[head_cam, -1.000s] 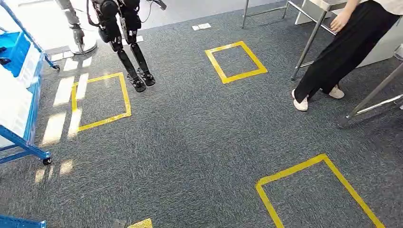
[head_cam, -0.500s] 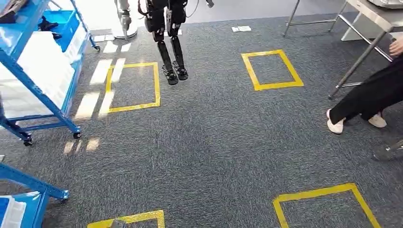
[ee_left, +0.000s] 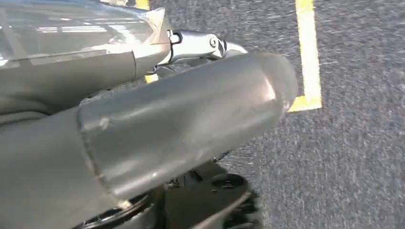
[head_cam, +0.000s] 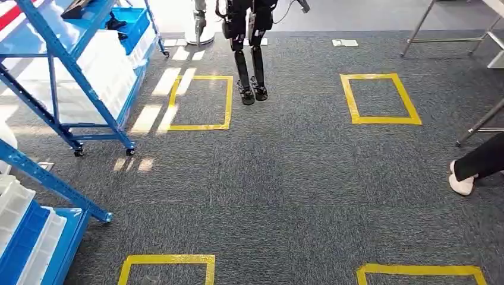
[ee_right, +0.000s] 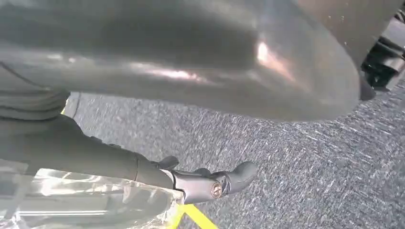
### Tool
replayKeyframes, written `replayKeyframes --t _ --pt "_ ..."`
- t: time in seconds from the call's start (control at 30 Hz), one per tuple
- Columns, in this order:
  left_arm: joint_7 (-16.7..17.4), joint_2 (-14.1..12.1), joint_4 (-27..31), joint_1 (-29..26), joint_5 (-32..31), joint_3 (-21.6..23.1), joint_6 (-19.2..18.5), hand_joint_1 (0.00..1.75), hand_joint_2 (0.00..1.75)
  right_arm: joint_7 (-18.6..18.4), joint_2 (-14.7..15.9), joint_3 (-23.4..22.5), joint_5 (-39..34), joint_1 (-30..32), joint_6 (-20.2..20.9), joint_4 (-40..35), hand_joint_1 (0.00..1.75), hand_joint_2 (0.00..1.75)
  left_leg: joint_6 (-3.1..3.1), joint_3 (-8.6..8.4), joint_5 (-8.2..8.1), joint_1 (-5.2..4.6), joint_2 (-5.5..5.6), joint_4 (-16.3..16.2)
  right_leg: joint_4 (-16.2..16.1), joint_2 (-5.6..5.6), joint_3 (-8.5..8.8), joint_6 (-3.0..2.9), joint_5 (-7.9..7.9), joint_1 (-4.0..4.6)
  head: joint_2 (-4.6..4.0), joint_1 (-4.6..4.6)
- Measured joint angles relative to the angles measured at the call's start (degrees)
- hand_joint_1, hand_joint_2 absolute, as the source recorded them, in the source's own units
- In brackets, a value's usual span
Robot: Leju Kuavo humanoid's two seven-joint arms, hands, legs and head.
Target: Take the parts from the cabinet and place them on the table.
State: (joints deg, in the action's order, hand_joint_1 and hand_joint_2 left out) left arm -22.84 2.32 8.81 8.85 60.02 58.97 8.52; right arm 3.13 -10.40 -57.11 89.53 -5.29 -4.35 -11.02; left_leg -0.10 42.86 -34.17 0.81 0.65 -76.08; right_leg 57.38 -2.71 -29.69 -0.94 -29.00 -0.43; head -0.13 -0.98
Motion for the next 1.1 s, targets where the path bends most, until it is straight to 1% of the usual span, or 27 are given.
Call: replayKeyframes --t 0.03,0.07,0.1,0.13,0.17,0.27,0.3,0.33,0.37,0.4,0.47,0.5,0.53,0.6,0.63,0.67,0.7,0.8,0.83,0.87,0.9,0.93,0.97,1.0,1.03,1.07,1.1 --pt "0.00 0.00 0.00 -0.06 0.00 0.00 -0.02 0.00 0.00 0.04 -0.02 0.00 0.00 -0.05 0.02 0.00 0.00 0.00 0.00 -0.59 1.02 0.01 -0.21 0.95 0.00 -0.67 -0.05 0.00 -0.02 0.05 0.00 0.00" --pt "0.00 -0.02 0.00 -0.08 0.00 0.00 -0.02 0.00 0.00 0.07 -0.04 0.02 0.00 -0.11 0.02 0.00 0.00 0.00 0.07 -2.55 3.01 0.00 -0.51 4.37 0.00 -1.32 -0.03 0.01 -0.04 0.08 0.00 -0.04" --pt "0.02 -0.04 0.00 -0.04 0.00 0.00 -0.02 0.00 0.00 0.09 -0.15 0.02 0.00 -0.17 0.02 0.00 0.00 0.00 0.22 -5.73 5.52 -0.01 -1.19 9.99 0.00 -2.03 0.06 -0.01 -0.10 0.08 0.00 0.00" --pt "0.00 -0.07 0.00 0.05 0.00 0.00 -0.02 0.00 0.00 0.11 -0.20 0.02 0.00 -0.27 0.02 0.00 0.00 0.00 0.51 -9.03 7.30 -0.11 -3.56 15.50 0.02 -2.58 0.23 0.14 -0.25 0.19 0.00 -0.09" --pt "0.02 -0.04 0.00 0.23 0.00 0.00 -0.02 0.00 0.00 0.11 -0.22 0.04 0.00 -0.29 0.02 0.00 0.00 0.00 0.70 -9.75 6.52 -0.68 -5.42 16.94 0.06 -2.99 0.18 0.37 -0.41 0.77 0.00 -0.04" --pt "0.00 -0.07 0.00 0.22 0.00 0.00 -0.04 0.00 0.00 0.11 -0.31 0.04 0.00 -0.42 0.02 0.00 0.00 0.00 1.38 -9.21 6.96 -0.98 -3.45 17.11 -0.03 -4.38 0.39 0.95 -0.52 0.82 0.00 0.22" --pt "0.00 -0.13 0.00 0.16 0.00 0.00 -0.02 0.00 0.00 0.13 -0.37 0.07 0.00 -0.56 0.00 0.00 0.00 0.00 1.82 -9.21 7.23 -1.00 -2.69 17.52 -0.11 -5.10 0.70 1.32 -0.61 0.97 0.00 0.11" --pt "0.00 -0.11 0.00 0.12 0.00 0.00 -0.02 0.00 0.00 0.13 -0.37 0.11 0.00 -0.64 0.02 0.00 0.00 0.00 2.42 -9.70 7.74 -0.22 -2.13 18.08 0.61 -3.39 -0.06 1.78 -1.16 0.85 0.00 0.13" --pt "0.00 -0.11 0.00 0.25 0.00 0.00 -0.02 0.00 0.00 0.20 -0.37 0.13 0.00 -0.58 0.02 0.00 0.00 0.00 2.82 -9.65 7.97 -0.32 -1.54 18.25 2.58 0.04 -0.50 1.68 -2.44 0.56 0.00 0.31" --pt "0.00 -0.09 0.00 0.41 0.00 -0.02 -0.02 0.00 0.00 0.20 -0.39 0.13 0.00 -0.49 0.02 0.00 0.00 0.00 2.96 -9.52 8.05 -0.31 -0.89 18.26 6.34 1.53 -2.14 1.33 -4.39 0.31 0.00 0.26" --pt "0.00 -0.02 0.00 0.46 0.00 0.00 -0.06 0.00 0.00 0.20 -0.37 0.13 0.00 -0.24 0.02 0.00 0.00 0.00 3.05 -9.32 8.14 -0.32 0.79 18.22 15.97 2.23 -6.71 1.09 -8.16 0.14 0.00 0.24" --pt "0.02 0.00 0.00 0.37 0.00 0.00 -0.07 0.00 0.00 0.17 -0.37 0.13 0.00 -0.14 0.02 0.00 0.00 0.00 3.05 -9.30 8.19 -0.31 1.57 18.20 18.45 2.32 -7.97 1.42 -8.59 0.09 0.00 0.26" --pt "0.09 0.00 0.00 0.29 0.00 0.00 -0.09 0.00 0.00 0.15 -0.31 0.13 0.00 -0.07 0.02 0.00 0.00 0.00 2.96 -9.30 8.26 -0.30 2.33 18.19 18.10 2.37 -7.94 1.87 -7.97 0.01 0.00 0.26" --pt "0.31 0.04 0.00 0.30 -0.06 0.00 -0.37 0.00 0.00 0.13 -0.22 0.15 0.00 -0.19 0.24 0.00 0.00 0.00 2.74 -9.37 8.37 -0.22 4.05 18.10 10.12 2.89 -4.24 3.25 -3.96 -0.43 0.00 0.26" --pt "0.37 0.07 0.00 0.35 -0.09 0.00 -0.39 0.00 0.00 0.13 -0.20 0.18 0.00 -0.28 0.24 0.00 0.00 0.00 2.58 -9.40 8.43 -0.17 4.77 18.06 5.21 4.02 -1.96 3.78 -1.97 -0.78 0.00 0.24" --pt "0.48 0.04 0.00 0.41 -0.11 0.00 -0.39 0.00 0.00 0.13 -0.24 0.20 0.00 -0.24 0.31 0.00 0.00 0.00 2.13 -9.12 8.47 -0.21 5.37 18.02 1.29 7.63 -0.43 4.09 -1.02 -1.43 0.00 0.37" --pt "0.61 0.04 0.00 0.54 -0.13 0.00 -0.44 0.00 0.00 0.13 -0.35 0.22 0.00 -0.26 0.37 0.02 0.00 0.00 1.73 -8.95 8.31 -0.63 6.13 17.46 0.70 7.52 -0.80 3.42 -0.63 -1.08 0.00 0.28" --pt "0.76 0.00 0.00 0.34 -0.20 0.00 -0.48 0.00 0.00 0.04 -0.35 0.42 0.00 -0.32 0.39 0.02 0.00 0.00 0.58 -8.44 8.98 -0.13 7.53 18.16 0.75 5.69 -0.17 2.21 -0.28 -0.54 0.00 0.20" --pt "0.94 -0.22 -0.07 0.31 -0.20 0.00 -0.50 0.00 0.00 0.04 -0.48 0.50 0.00 -0.34 0.42 0.02 0.00 0.00 0.45 -8.12 8.75 0.13 7.31 17.70 0.45 4.87 -0.21 1.62 0.09 -1.45 0.00 0.15" --pt "1.05 -0.09 -0.07 0.33 -0.20 0.00 -0.50 0.00 0.00 0.04 -0.44 0.59 0.00 -0.41 0.42 0.02 0.00 0.00 0.31 -7.50 7.57 -0.25 3.88 16.29 0.44 4.35 -0.22 1.37 0.15 -1.20 0.00 0.05" --pt "1.11 0.00 -0.07 0.43 -0.20 0.02 -0.52 0.00 0.00 0.07 -0.46 0.70 0.02 -0.33 0.42 0.02 0.00 0.00 0.09 -5.96 5.23 -0.23 1.50 12.93 0.44 3.46 -0.22 0.61 0.14 -0.96 0.00 -0.50" --pt "1.14 0.02 -0.07 0.56 -0.20 0.02 -0.52 0.00 0.00 0.09 -0.48 0.79 0.00 -0.14 0.44 0.02 0.00 0.00 -0.08 -3.83 2.81 -0.14 0.48 8.27 0.44 2.53 -0.24 0.48 0.05 -0.66 0.00 -0.57" --pt "1.16 0.07 -0.07 0.64 -0.20 0.02 -0.55 0.00 0.00 0.11 -0.48 0.81 0.00 0.06 0.44 0.02 0.00 0.00 -0.19 -1.66 0.83 -0.11 0.09 3.72 0.45 1.52 -0.29 0.34 -0.04 -0.38 0.00 -0.57" --pt "1.16 0.11 -0.07 0.62 -0.20 0.04 -0.52 0.00 0.00 0.11 -0.37 0.85 0.00 0.09 0.44 0.02 0.00 0.00 -0.24 -0.15 -0.10 -0.10 -0.08 0.51 0.46 0.59 -0.37 0.25 -0.10 -0.21 0.00 -0.57" --pt "1.16 0.11 -0.07 0.56 -0.20 0.04 -0.52 0.00 0.00 0.15 -0.37 0.92 0.00 0.07 0.50 0.02 0.00 0.00 -0.21 -0.01 0.28 -0.10 -0.22 0.06 0.46 -0.12 -0.36 0.21 -0.14 -0.09 0.00 -0.57" --pt "1.16 0.11 -0.07 0.50 -0.17 0.04 -0.52 0.00 0.00 0.24 -0.37 1.01 0.00 -0.01 0.52 0.02 0.00 0.00 -0.06 -1.15 1.82 -0.11 -0.32 2.11 0.46 -0.82 -0.34 0.11 -0.21 0.03 0.00 -0.57" --pt "1.16 0.07 -0.07 0.50 -0.17 0.04 -0.52 0.00 0.00 0.37 -0.37 1.16 0.00 -0.07 0.52 0.02 0.00 0.00 0.19 -3.72 4.20 -0.17 -0.77 6.65 0.46 -1.57 -0.19 0.00 -0.31 0.10 0.00 -0.61"
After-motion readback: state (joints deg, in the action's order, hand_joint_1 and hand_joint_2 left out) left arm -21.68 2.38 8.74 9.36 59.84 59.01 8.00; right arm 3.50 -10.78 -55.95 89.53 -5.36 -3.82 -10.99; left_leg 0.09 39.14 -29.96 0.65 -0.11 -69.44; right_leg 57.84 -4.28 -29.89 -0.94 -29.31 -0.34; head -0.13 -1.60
